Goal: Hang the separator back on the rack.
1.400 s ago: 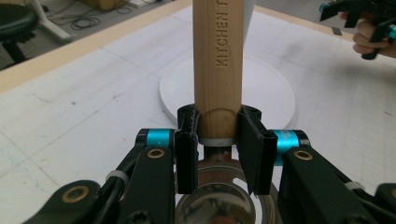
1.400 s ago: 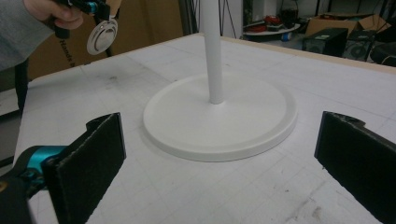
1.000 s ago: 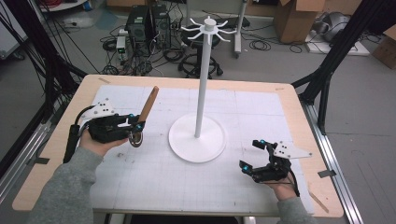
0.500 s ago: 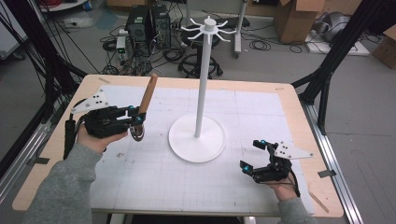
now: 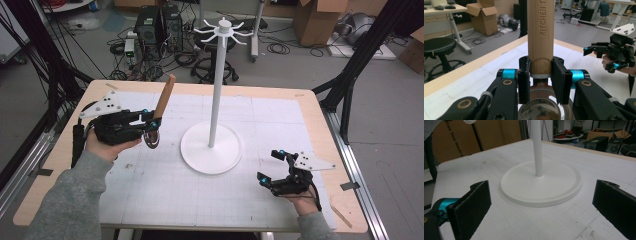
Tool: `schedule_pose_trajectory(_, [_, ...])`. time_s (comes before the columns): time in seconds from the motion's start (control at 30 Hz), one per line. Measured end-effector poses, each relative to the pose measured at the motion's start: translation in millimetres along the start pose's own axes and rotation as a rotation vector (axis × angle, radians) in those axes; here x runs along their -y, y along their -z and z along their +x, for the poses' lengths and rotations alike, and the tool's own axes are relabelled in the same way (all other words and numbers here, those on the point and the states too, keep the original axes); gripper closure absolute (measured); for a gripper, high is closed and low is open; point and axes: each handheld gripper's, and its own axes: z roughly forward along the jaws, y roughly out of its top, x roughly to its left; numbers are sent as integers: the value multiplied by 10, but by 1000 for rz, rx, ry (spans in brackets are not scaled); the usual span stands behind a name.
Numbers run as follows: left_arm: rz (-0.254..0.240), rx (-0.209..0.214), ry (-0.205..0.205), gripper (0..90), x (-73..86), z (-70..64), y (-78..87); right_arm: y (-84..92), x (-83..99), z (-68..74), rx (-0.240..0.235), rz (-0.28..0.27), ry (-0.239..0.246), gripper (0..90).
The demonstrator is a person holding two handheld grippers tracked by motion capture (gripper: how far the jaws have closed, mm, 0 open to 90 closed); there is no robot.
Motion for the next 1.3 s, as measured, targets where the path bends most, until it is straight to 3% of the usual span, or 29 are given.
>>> schedule_pose_trajectory(0.53, [1, 17, -48, 694, -239, -125, -72, 11, -4, -1, -2, -9, -2, 10])
schedule_pose_trajectory(1.3, [-67, 46, -50, 694, -521, -212, -132, 33, -13, -13, -2, -19, -11, 10])
